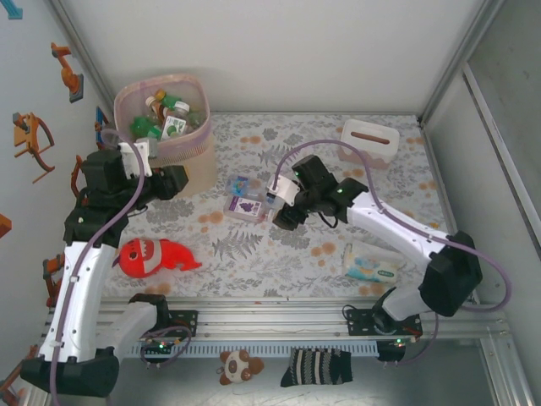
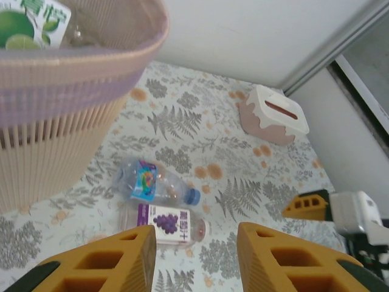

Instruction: Put the plastic bottles in the bin

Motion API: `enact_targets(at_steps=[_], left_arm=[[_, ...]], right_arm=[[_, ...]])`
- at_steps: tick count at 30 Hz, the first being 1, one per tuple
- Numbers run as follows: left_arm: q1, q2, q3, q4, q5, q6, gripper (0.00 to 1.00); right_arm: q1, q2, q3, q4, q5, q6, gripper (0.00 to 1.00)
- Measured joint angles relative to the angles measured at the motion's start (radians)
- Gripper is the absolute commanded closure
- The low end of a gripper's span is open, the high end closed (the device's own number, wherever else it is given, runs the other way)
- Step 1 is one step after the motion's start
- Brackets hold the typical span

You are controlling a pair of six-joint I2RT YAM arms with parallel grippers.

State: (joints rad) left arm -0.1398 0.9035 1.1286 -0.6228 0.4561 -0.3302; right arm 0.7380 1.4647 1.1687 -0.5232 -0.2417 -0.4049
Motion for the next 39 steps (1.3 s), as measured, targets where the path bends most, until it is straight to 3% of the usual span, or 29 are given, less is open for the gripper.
enact_targets(at_steps=[8, 18, 28, 39], left_arm=[[-0.016, -0.061, -0.039, -0.039, -0.014, -0.02, 0.61], [-0.019, -0.117, -0.045, -0.064, -0.032, -0.029, 0.61], [-0.019, -0.145, -0.049, -0.099, -0.049, -0.033, 0.61], [-0.019, -0.176, -0.069, -0.107, -0.081, -0.048, 0.57]], right_arm=[[-0.022, 0.194, 0.003, 0.116, -0.019, -0.144, 0.26], [-0.031, 0.411, 0.069, 0.192, -0.022, -0.188, 0.24], [-0.036, 0.536, 0.121, 0.218, -0.04, -0.196, 0.32], [-0.036, 0.545, 0.121, 0.218, -0.057, -0.197, 0.47]])
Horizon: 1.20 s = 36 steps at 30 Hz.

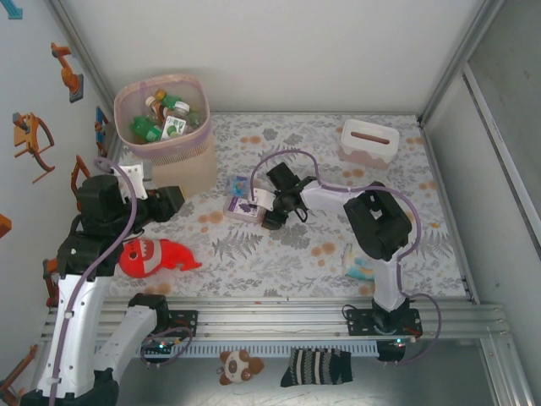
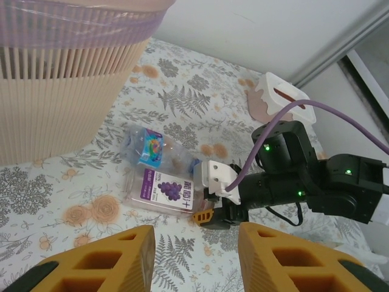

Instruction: Put the plastic bottles in the bin

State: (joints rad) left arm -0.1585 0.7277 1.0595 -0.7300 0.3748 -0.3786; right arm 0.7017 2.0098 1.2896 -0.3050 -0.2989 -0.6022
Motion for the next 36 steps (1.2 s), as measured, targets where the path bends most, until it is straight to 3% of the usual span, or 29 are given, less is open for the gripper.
enact_targets(at_steps=[8, 15, 30, 36], left_arm=[[0.0, -0.053, -0.003, -0.008, -0.087, -0.029, 0.49], [0.0, -0.08, -0.003, -0.011, -0.126, -0.051, 0.46], [-0.014, -0.008, -0.055, 0.229, 0.08, -0.198, 0.34], [-0.077, 0.039, -0.053, 0.34, 0.099, -0.251, 0.26]], right_arm=[[0.0, -0.06, -0.002, -0.025, -0.014, 0.003, 0.6], [0.0, -0.193, -0.032, -0.041, -0.031, 0.014, 0.64], [0.0, -0.544, -0.164, 0.079, -0.072, 0.203, 0.68], [0.0, -0.663, -0.183, 0.2, -0.071, 0.315, 0.71]])
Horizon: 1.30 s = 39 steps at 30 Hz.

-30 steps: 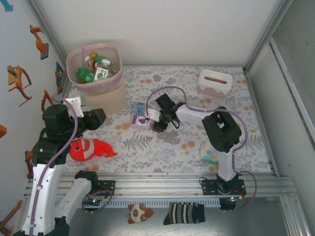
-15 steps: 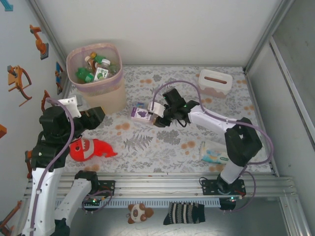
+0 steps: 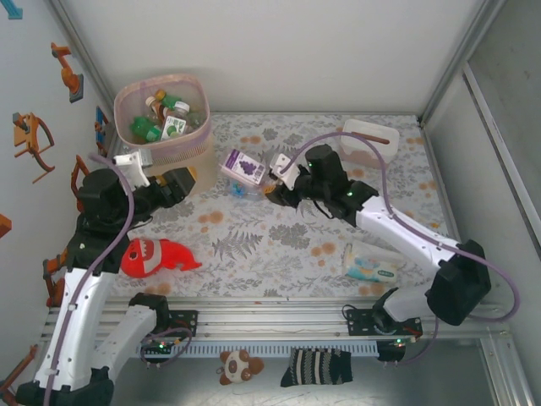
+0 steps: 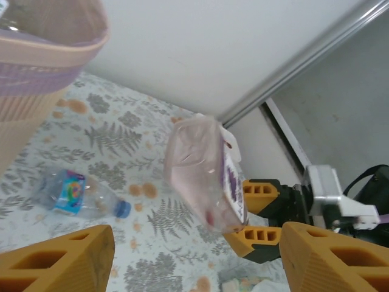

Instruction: Put the plastic bottles in the bin

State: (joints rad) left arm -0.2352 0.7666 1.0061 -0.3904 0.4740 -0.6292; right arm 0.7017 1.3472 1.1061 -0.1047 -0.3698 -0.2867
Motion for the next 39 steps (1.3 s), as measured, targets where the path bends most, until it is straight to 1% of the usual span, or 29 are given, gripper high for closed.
enact_targets(at_steps=[3, 9, 13, 16, 20, 23, 28, 31, 36, 39], left_arm=[[-0.063, 0.035, 0.008, 0.044, -0.01, -0.014, 0.24], [-0.243, 0.139, 0.073, 0.14, -0.075, -0.014, 0.21], [-0.367, 0.21, 0.122, 0.211, -0.15, -0.008, 0.19], [-0.44, 0.257, 0.15, 0.262, -0.212, 0.007, 0.19], [-0.523, 0.306, 0.159, 0.322, -0.323, 0.038, 0.23], [-0.566, 0.34, 0.164, 0.357, -0.382, 0.061, 0.27], [-0.633, 0.389, 0.178, 0.416, -0.478, 0.115, 0.37], [-0.676, 0.396, 0.178, 0.467, -0.526, 0.147, 0.4], [-0.706, 0.408, 0.178, 0.533, -0.588, 0.182, 0.42], [-0.716, 0.417, 0.179, 0.556, -0.613, 0.198, 0.47]], right_arm=[[0.0, -0.045, -0.01, 0.063, 0.004, 0.055, 0.71], [0.0, -0.086, -0.01, 0.146, 0.003, 0.142, 0.72], [0.0, -0.099, -0.01, 0.174, -0.004, 0.178, 0.73], [0.0, -0.106, -0.01, 0.181, -0.005, 0.194, 0.73], [0.0, -0.12, -0.01, 0.197, -0.008, 0.224, 0.73], [0.0, -0.132, -0.01, 0.215, -0.013, 0.253, 0.73], [0.0, -0.162, -0.02, 0.263, -0.019, 0.301, 0.74], [0.0, -0.185, -0.037, 0.278, -0.019, 0.317, 0.75], [0.0, -0.211, -0.06, 0.284, -0.019, 0.317, 0.75], [0.0, -0.217, -0.064, 0.282, -0.015, 0.318, 0.75]])
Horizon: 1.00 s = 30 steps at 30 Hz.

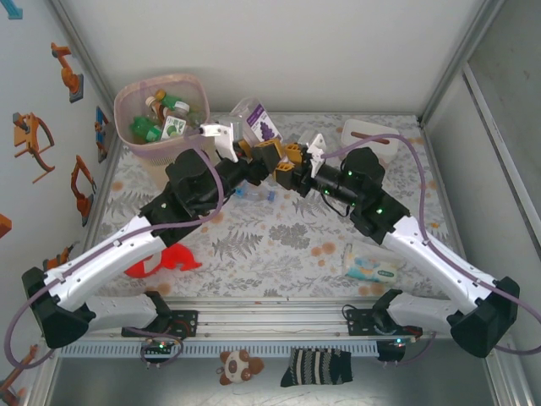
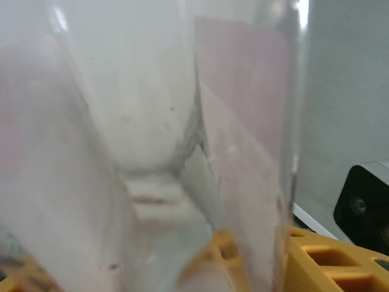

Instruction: Put the plastic bottles in the bin

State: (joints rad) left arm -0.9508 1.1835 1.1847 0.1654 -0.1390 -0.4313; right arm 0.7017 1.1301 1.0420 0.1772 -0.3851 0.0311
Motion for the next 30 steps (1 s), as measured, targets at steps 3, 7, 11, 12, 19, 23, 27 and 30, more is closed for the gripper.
enact_targets(at_steps=[3, 7, 11, 12, 19, 23, 27, 30], left_arm=[[-0.01, 0.008, 0.003, 0.013, -0.016, 0.006, 0.55], [-0.023, 0.013, 0.005, 0.022, -0.037, 0.009, 0.61], [-0.025, 0.014, 0.005, 0.023, -0.047, 0.011, 0.65], [-0.025, 0.014, 0.005, 0.023, -0.048, 0.011, 0.66], [-0.032, 0.014, 0.011, 0.017, -0.055, 0.023, 0.7], [-0.03, 0.013, 0.03, -0.013, -0.071, 0.064, 0.7], [-0.014, 0.006, 0.06, -0.069, -0.097, 0.115, 0.7], [0.016, -0.01, 0.088, -0.131, -0.103, 0.148, 0.7]], right_arm=[[0.0, -0.008, -0.005, 0.0, 0.01, -0.001, 0.75], [0.0, -0.011, -0.007, 0.002, 0.024, -0.001, 0.75], [0.0, -0.011, -0.007, 0.0, 0.027, -0.001, 0.74], [0.0, -0.011, -0.007, 0.0, 0.027, -0.001, 0.72], [0.0, -0.019, -0.007, -0.008, 0.031, -0.002, 0.53], [0.0, -0.042, -0.007, -0.025, 0.03, 0.005, 0.39], [0.0, -0.075, -0.007, -0.06, 0.031, 0.0, 0.35], [0.0, -0.09, -0.007, -0.084, 0.031, -0.002, 0.34]])
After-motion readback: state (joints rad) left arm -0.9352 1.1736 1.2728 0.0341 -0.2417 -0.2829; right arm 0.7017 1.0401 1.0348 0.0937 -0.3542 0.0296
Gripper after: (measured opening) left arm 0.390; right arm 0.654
